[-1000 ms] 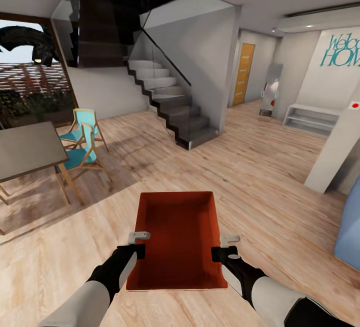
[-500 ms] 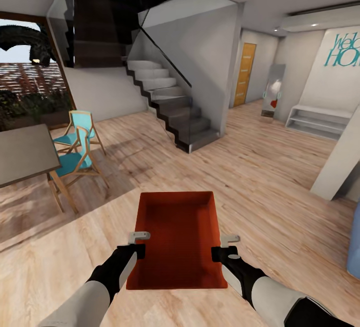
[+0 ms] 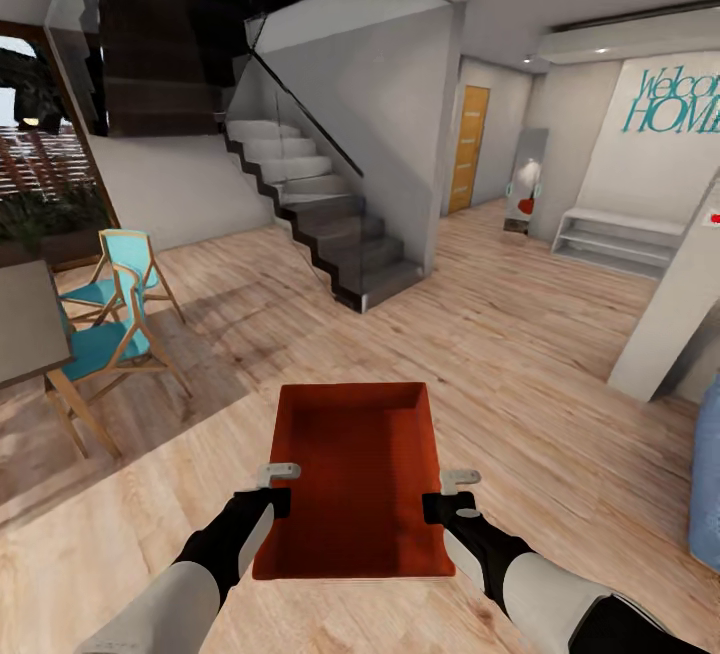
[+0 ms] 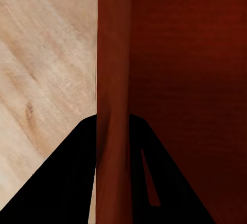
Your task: Move the two storage containers from the living room to the garage. In the garage, place one container on the floor and stack the other container on top of it (either order is fine).
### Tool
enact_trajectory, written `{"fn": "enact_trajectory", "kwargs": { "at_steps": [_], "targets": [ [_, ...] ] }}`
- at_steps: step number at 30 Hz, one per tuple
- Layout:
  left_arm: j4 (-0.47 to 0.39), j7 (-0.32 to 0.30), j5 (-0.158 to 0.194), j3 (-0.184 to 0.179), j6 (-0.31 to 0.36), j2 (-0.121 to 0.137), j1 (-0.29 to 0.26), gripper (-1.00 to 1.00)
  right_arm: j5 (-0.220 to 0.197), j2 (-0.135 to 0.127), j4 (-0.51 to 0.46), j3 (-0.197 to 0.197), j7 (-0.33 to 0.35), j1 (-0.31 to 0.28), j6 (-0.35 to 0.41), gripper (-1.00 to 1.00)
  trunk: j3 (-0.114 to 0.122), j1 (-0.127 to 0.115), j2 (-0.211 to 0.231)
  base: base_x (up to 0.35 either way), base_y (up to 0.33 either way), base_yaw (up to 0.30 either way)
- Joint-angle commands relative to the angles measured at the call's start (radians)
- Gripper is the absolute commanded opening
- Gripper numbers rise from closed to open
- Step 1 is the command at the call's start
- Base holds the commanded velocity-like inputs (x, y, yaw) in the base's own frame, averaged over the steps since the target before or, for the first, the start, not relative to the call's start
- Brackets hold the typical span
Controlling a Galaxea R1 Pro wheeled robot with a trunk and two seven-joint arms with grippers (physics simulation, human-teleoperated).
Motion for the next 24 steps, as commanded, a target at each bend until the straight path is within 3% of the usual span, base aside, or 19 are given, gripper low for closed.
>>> {"fn": "enact_trajectory", "kwargs": {
  "at_steps": [1,8,16,24],
  "targets": [
    [0.003,0.009,-0.014,-0.001,0.01,0.005,0.0,-1.0,0.015,-0.013,-0.002,-0.033,-0.021,-0.002,-0.007,-1.0,-0.002,0.001,-0.002,0.323,0.0,-0.204],
    [0.003,0.009,-0.014,-0.001,0.01,0.005,0.001,-1.0,0.015,-0.013,-0.002,-0.033,-0.021,-0.002,-0.007,-1.0,-0.002,0.001,-0.002,0.323,0.0,-0.2],
    [0.005,0.01,-0.014,-0.001,0.011,0.005,0.0,-1.0,0.015,-0.014,-0.003,-0.033,-0.021,-0.002,-0.007,-1.0,-0.002,0.001,-0.002,0.323,0.0,-0.049],
    [0.005,0.009,-0.014,-0.001,0.011,0.005,0.0,-1.0,0.015,-0.014,-0.004,-0.033,-0.021,-0.002,-0.007,-1.0,-0.002,0.001,-0.002,0.323,0.0,-0.227]
  ]
}}
